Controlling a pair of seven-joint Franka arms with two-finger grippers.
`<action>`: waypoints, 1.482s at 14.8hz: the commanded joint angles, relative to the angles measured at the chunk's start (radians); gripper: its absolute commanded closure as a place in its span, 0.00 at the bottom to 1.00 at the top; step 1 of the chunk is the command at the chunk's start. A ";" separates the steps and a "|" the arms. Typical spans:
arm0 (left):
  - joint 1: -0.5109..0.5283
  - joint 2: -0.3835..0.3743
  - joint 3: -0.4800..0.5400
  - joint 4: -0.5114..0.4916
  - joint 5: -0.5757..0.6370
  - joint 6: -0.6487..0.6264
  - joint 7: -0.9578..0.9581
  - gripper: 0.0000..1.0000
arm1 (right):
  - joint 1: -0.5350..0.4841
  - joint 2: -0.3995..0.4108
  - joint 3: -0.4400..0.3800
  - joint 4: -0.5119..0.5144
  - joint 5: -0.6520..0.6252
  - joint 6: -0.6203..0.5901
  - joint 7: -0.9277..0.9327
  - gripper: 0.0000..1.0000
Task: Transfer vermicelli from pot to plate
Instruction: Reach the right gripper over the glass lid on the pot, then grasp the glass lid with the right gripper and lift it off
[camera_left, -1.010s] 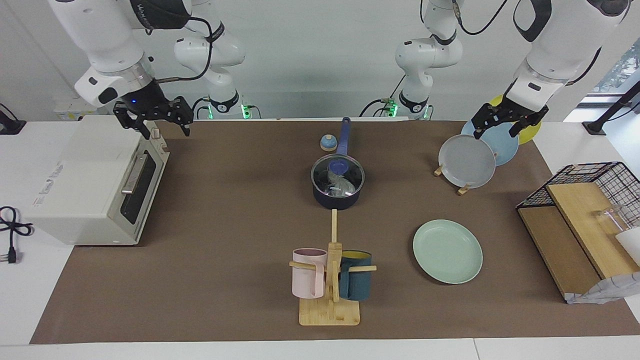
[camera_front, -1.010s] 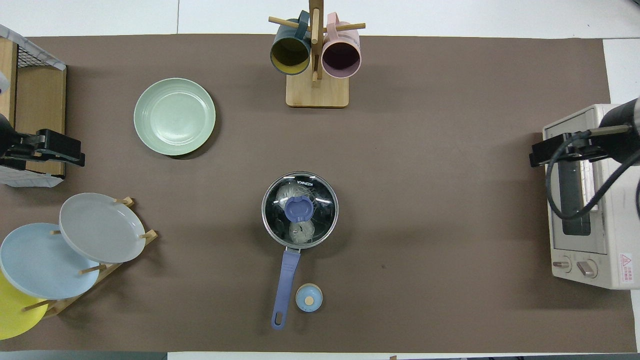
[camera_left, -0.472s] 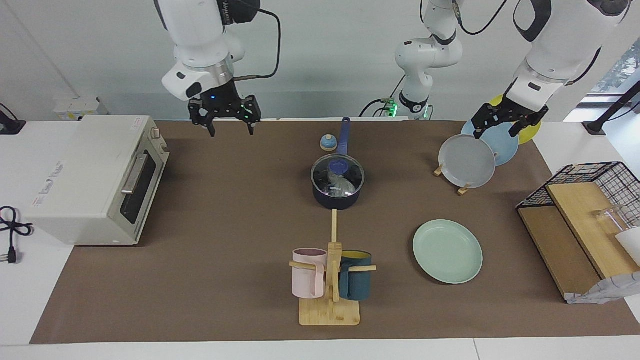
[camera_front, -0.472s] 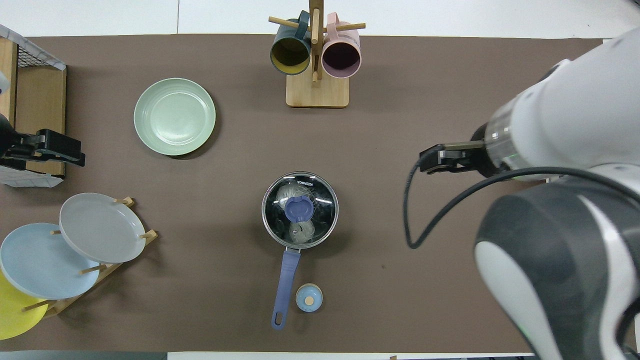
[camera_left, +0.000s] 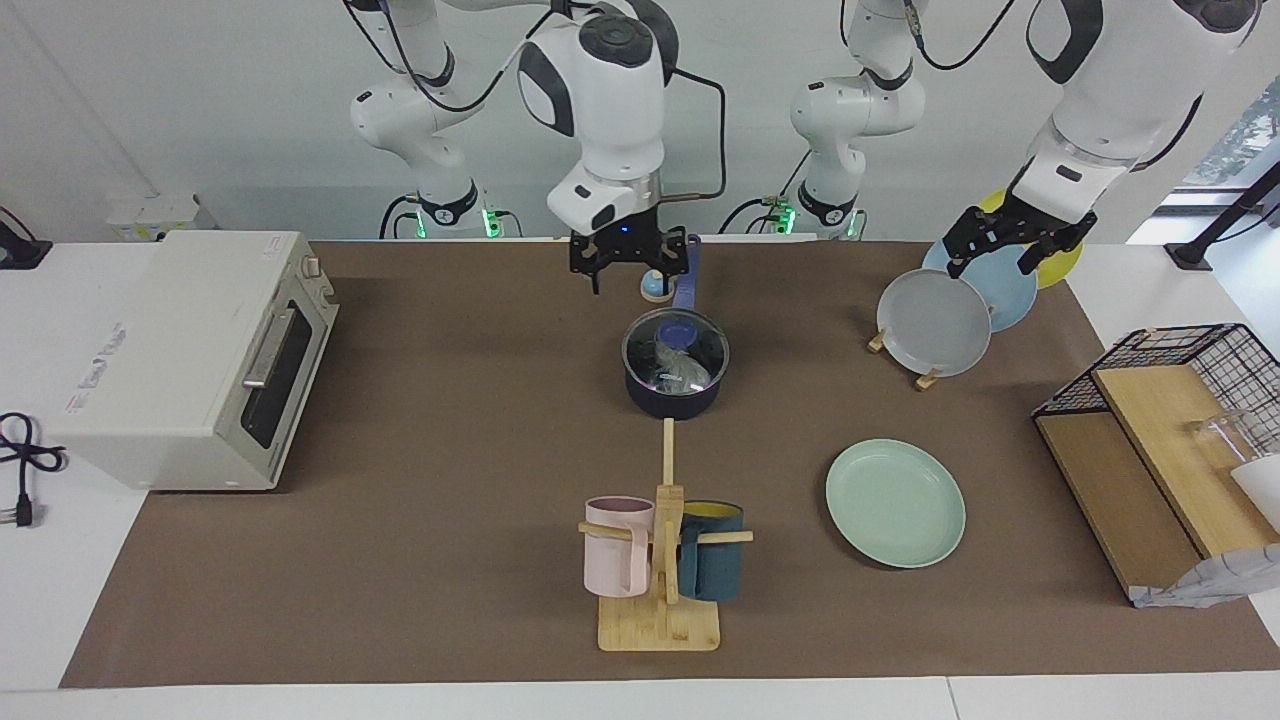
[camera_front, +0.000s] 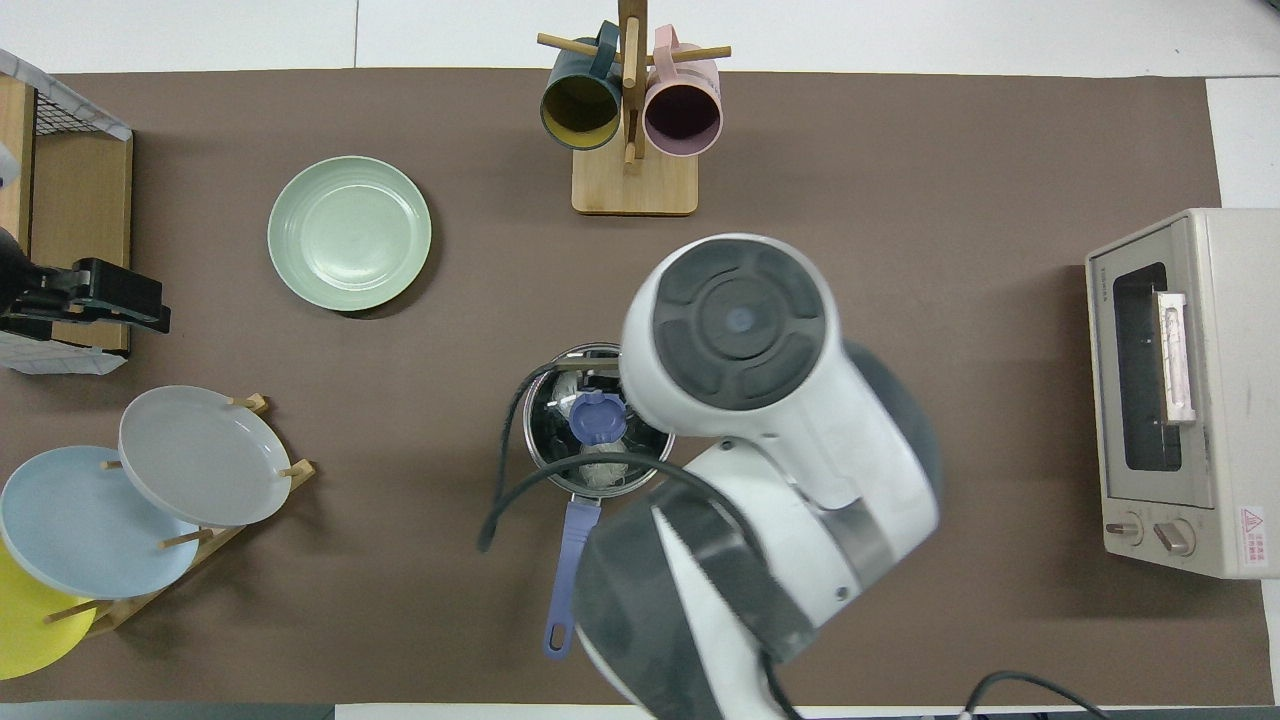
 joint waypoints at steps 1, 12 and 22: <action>0.016 -0.029 -0.007 -0.033 -0.001 0.009 0.000 0.00 | 0.024 -0.007 -0.007 -0.100 0.018 0.130 0.055 0.00; 0.016 -0.029 -0.007 -0.033 -0.001 0.007 0.000 0.00 | 0.090 -0.013 -0.007 -0.286 -0.045 0.340 0.077 0.00; 0.016 -0.029 -0.006 -0.033 -0.001 0.007 0.000 0.00 | 0.098 0.011 -0.007 -0.314 -0.080 0.397 0.011 0.00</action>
